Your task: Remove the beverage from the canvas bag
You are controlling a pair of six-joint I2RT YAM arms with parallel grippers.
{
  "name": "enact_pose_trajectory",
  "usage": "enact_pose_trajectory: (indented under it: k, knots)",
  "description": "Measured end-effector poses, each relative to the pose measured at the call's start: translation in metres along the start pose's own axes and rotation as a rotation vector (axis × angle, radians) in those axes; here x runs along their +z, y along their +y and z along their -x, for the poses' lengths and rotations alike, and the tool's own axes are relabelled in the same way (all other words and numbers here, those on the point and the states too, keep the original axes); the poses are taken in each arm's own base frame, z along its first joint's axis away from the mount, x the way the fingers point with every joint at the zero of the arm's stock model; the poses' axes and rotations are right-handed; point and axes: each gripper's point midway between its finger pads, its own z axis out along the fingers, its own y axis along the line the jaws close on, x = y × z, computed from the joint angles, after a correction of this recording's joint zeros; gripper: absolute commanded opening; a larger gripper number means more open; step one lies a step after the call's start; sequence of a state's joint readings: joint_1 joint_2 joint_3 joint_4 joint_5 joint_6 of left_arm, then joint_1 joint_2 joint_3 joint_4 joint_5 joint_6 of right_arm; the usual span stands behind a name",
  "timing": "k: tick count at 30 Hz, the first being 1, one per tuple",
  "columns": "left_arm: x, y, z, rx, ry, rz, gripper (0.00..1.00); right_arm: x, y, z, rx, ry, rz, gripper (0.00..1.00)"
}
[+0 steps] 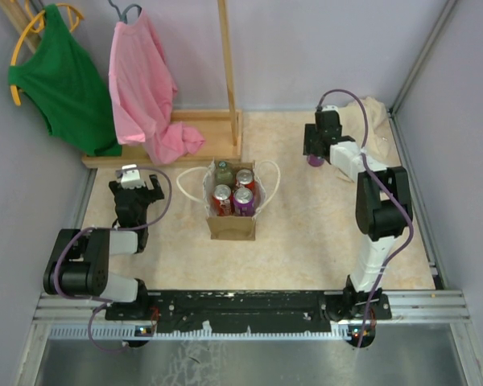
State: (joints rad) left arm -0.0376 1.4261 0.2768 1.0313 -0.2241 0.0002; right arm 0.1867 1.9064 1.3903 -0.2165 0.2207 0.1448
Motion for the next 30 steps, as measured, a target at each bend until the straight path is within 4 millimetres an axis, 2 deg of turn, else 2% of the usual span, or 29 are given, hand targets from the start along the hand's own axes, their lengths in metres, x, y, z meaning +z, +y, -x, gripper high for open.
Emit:
enact_pose_trajectory:
  k: [4,15,18,20,22,23,26,30]
  knots:
    - [0.0,0.0,0.0,0.0,0.001,0.0,1.0,0.0,0.0,0.002,0.014,-0.003,-0.003,0.98]
    - [0.002,0.0,-0.002,0.002,0.007,-0.001,1.0,-0.001,-0.005,0.005,0.007,-0.014,-0.029,0.99]
    - [0.002,0.0,-0.003,0.002,0.011,0.0,1.0,-0.012,-0.007,0.015,-0.001,-0.045,-0.052,0.97]
    - [0.002,-0.001,-0.004,0.003,0.012,-0.003,1.0,-0.033,-0.007,0.032,-0.018,-0.106,-0.073,0.95]
    - [0.002,-0.001,-0.004,0.003,0.013,-0.004,1.0,-0.068,0.003,0.053,-0.051,-0.19,-0.073,0.91]
    - [0.002,-0.001,-0.004,0.003,0.013,-0.004,1.0,-0.09,0.012,0.067,-0.064,-0.245,-0.06,0.89]
    - [0.002,-0.001,-0.004,0.002,0.013,-0.004,1.0,-0.172,0.059,0.113,-0.087,-0.457,0.051,0.85]
    - [0.002,-0.001,-0.004,0.002,0.013,-0.004,1.0,-0.266,0.107,0.144,-0.092,-0.629,0.235,0.81]
